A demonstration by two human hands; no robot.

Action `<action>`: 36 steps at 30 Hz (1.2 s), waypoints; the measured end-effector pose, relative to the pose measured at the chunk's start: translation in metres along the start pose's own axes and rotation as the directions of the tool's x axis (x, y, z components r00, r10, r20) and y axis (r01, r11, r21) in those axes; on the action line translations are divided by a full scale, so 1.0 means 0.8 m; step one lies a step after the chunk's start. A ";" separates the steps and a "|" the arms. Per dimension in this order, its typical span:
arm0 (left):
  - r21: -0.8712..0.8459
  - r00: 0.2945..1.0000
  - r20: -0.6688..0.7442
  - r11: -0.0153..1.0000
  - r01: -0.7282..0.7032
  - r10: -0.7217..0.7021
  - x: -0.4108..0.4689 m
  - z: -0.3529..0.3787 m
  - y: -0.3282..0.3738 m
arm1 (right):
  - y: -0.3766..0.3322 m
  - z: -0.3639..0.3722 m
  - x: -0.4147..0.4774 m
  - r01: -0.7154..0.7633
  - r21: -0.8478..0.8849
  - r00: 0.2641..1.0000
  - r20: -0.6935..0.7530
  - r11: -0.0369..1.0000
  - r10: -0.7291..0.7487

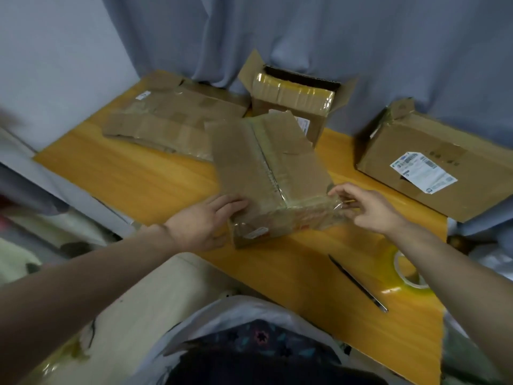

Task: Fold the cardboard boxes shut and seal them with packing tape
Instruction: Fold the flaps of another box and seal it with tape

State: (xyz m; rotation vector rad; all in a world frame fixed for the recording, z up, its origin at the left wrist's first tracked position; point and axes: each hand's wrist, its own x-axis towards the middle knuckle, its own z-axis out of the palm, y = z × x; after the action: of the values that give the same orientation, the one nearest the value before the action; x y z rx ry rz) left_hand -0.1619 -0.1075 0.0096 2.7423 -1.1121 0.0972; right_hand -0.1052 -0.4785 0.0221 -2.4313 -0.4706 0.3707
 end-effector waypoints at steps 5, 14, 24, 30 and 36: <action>-0.110 0.996 -0.018 0.990 0.085 -0.088 -0.011 0.010 0.011 | 0.004 -0.005 0.003 0.101 -0.154 0.995 0.003 0.983 -0.102; -0.055 0.970 -0.198 0.990 0.134 -0.142 -0.012 0.022 0.029 | 0.004 0.007 0.001 0.263 -0.368 0.949 -0.070 0.892 -0.308; -0.031 0.965 -0.244 0.995 0.095 -0.100 -0.002 0.030 0.030 | 0.023 0.013 0.005 0.393 -0.351 0.865 -0.174 0.850 -0.471; -0.017 0.953 -0.279 0.993 0.119 -0.119 0.000 0.027 0.037 | 0.015 0.022 -0.003 0.270 -0.255 0.910 -0.248 0.928 -0.333; -0.031 0.946 -0.275 0.985 0.170 -0.172 -0.001 0.033 0.037 | 0.015 0.048 -0.003 -0.037 0.300 0.930 -0.340 0.953 0.142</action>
State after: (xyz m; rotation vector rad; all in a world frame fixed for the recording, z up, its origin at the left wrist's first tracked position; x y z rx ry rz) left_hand -0.1832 -0.1326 -0.0123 2.6973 -0.7961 0.4371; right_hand -0.1186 -0.4677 -0.0145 -2.1708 -0.1312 0.0228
